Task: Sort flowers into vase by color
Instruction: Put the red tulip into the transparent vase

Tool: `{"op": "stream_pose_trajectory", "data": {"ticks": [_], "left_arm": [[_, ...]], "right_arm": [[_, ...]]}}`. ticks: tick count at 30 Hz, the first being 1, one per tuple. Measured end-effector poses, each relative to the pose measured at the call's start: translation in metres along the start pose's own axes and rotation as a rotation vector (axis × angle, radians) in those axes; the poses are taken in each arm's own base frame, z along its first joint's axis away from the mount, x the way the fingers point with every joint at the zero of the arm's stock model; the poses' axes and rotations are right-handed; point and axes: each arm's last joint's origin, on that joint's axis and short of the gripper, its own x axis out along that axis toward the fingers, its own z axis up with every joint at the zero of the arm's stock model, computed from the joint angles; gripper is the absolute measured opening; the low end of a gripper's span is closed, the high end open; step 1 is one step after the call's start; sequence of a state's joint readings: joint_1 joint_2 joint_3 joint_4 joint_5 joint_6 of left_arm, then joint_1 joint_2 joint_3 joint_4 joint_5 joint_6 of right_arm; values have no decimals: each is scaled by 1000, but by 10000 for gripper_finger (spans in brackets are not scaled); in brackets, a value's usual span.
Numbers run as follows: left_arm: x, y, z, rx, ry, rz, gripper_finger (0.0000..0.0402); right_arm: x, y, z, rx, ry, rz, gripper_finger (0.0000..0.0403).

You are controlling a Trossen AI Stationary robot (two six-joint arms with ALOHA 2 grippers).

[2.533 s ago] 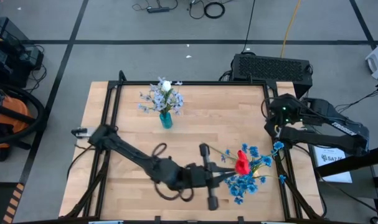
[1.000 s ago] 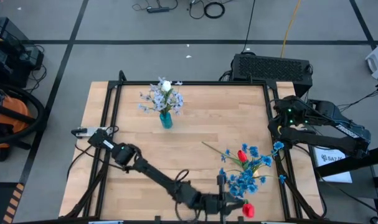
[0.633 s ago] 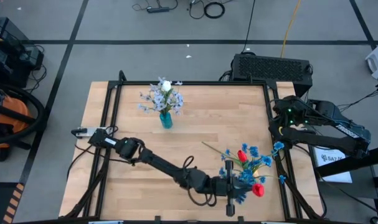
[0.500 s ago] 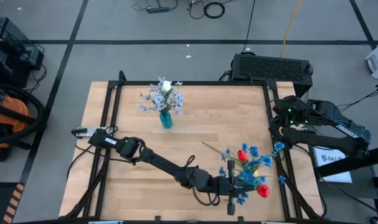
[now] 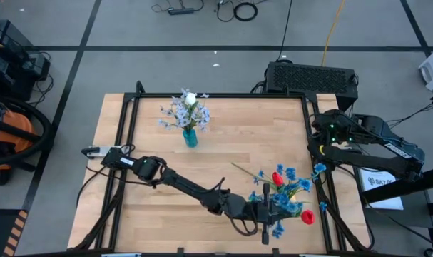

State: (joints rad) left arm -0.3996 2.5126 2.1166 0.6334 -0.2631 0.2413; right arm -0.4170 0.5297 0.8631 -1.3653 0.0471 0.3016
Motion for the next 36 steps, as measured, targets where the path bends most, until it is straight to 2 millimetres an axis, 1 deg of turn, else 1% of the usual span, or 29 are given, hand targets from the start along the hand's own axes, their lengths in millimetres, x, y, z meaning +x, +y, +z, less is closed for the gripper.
{"op": "stream_pose_trajectory", "data": {"ticks": [7,12,17,28,34,36], "left_arm": [[1,2,-2,0,14,1,3],[1,4,-2,-95,15,8,34],[2,8,-3,-226,22,62,70],[2,7,-4,-227,27,57,128],[1,5,-2,-224,42,51,136],[0,3,4,-222,52,47,136]], "right_arm": [[0,0,0,2,0,0,22],[0,0,0,4,0,0,22],[0,0,0,12,1,0,22],[0,0,0,19,1,0,22],[0,0,0,17,1,0,22],[0,0,0,14,1,0,22]]}}
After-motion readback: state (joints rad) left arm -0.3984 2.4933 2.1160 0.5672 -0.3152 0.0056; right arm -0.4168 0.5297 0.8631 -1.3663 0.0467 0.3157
